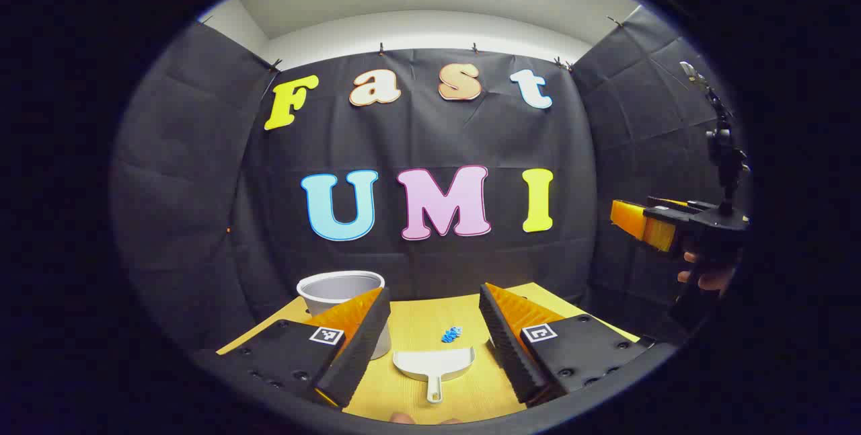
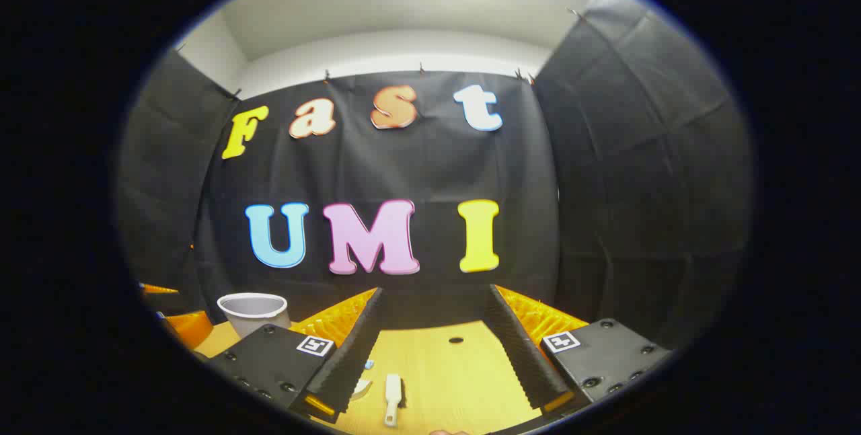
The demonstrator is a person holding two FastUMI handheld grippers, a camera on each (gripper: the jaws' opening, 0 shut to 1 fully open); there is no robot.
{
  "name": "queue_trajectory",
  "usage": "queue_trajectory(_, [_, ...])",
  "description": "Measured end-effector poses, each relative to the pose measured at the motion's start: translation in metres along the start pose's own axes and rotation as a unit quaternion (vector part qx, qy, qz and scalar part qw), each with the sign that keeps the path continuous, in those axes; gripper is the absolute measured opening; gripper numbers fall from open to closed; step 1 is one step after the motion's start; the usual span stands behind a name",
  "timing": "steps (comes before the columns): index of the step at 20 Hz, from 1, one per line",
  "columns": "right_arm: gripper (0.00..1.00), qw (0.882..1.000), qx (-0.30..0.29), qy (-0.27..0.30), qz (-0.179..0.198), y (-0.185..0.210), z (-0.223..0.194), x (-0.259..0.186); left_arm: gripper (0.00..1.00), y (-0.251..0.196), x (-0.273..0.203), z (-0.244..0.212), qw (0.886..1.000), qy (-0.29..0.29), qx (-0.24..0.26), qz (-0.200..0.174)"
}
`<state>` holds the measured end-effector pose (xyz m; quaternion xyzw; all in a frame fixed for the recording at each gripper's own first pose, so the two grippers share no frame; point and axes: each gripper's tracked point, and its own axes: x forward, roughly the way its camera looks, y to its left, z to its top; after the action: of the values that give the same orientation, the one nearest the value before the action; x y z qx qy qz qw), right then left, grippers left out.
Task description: Pick up the small broom and dustpan from the desktop, sweep the trash into the dustpan with the broom, and then empty the trash into the garbage bin.
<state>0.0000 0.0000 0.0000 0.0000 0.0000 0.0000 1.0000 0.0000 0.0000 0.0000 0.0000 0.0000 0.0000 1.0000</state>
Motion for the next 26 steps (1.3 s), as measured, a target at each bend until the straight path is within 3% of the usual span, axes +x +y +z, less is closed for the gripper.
queue_trajectory(1, [0.96,1.000,-0.005,-0.003,0.009,0.018,0.002,-0.004,0.78,0.012,0.000,-0.001,1.000,0.005,-0.004,0.006])
queue_trajectory(2, [0.90,1.000,-0.004,-0.001,0.015,0.034,0.003,-0.010,0.78,0.023,0.001,-0.005,1.000,0.013,-0.011,0.013])
queue_trajectory(5, [0.90,1.000,0.002,-0.012,0.018,0.062,0.016,-0.021,0.77,0.033,-0.007,0.005,0.999,0.007,-0.039,0.005])
queue_trajectory(6, [0.96,0.999,-0.005,-0.018,0.026,0.071,0.019,-0.022,0.78,0.033,-0.007,0.005,0.999,0.003,-0.045,-0.002])
queue_trajectory(7, [0.90,0.999,-0.015,-0.022,0.033,0.079,0.018,-0.020,0.79,0.033,-0.007,0.006,0.999,0.002,-0.044,-0.005])
queue_trajectory(10, [0.90,0.998,-0.018,-0.006,0.053,0.096,0.004,-0.013,0.81,0.040,-0.006,0.005,0.999,0.001,-0.037,0.002])
queue_trajectory(11, [0.96,0.999,-0.011,-0.005,0.050,0.097,0.005,-0.011,0.80,0.038,-0.007,0.009,0.999,-0.005,-0.038,-0.004])
queue_trajectory(12, [0.90,0.999,-0.005,-0.002,0.046,0.096,0.004,-0.009,0.80,0.034,-0.006,0.012,0.999,-0.009,-0.036,-0.009])
queue_trajectory(13, [0.97,0.999,-0.001,0.002,0.044,0.097,0.001,-0.008,0.81,0.036,-0.006,0.014,0.999,-0.013,-0.032,-0.008])
queue_trajectory(16, [0.97,0.999,-0.012,0.011,0.042,0.099,-0.007,-0.011,0.77,0.038,-0.006,0.011,0.999,-0.014,-0.027,-0.010])
queue_trajectory(17, [0.89,0.999,-0.017,0.014,0.040,0.098,-0.010,-0.013,0.78,0.037,-0.008,0.011,0.999,-0.015,-0.029,-0.013])
queue_trajectory(18, [0.97,0.999,-0.020,0.016,0.037,0.097,-0.011,-0.016,0.79,0.038,-0.009,0.009,0.999,-0.016,-0.031,-0.015])
queue_trajectory(19, [0.89,0.999,-0.019,0.019,0.034,0.096,-0.013,-0.020,0.77,0.038,-0.009,0.008,0.999,-0.015,-0.032,-0.017])
queue_trajectory(20, [0.89,0.999,-0.016,0.026,0.032,0.096,-0.016,-0.023,0.79,0.037,-0.010,0.003,0.999,-0.010,-0.033,-0.020])
queue_trajectory(21, [0.97,0.999,-0.012,0.035,0.030,0.095,-0.020,-0.028,0.78,0.035,-0.011,0.001,0.999,-0.003,-0.034,-0.023])
queue_trajectory(23, [0.97,0.999,-0.012,0.029,0.030,0.095,-0.021,-0.032,0.81,0.036,-0.011,0.004,0.999,-0.010,-0.037,-0.022])
queue_trajectory(24, [0.89,0.998,-0.018,0.036,0.037,0.097,-0.026,-0.030,0.80,0.039,-0.008,0.003,0.999,-0.007,-0.039,-0.016])
queue_trajectory(25, [0.90,0.998,-0.027,0.044,0.042,0.097,-0.033,-0.028,0.78,0.039,-0.005,-0.001,0.999,0.001,-0.043,-0.014])
queue_trajectory(26, [0.97,0.998,-0.034,0.044,0.040,0.095,-0.034,-0.029,0.78,0.036,-0.004,-0.005,0.999,0.004,-0.048,-0.019])
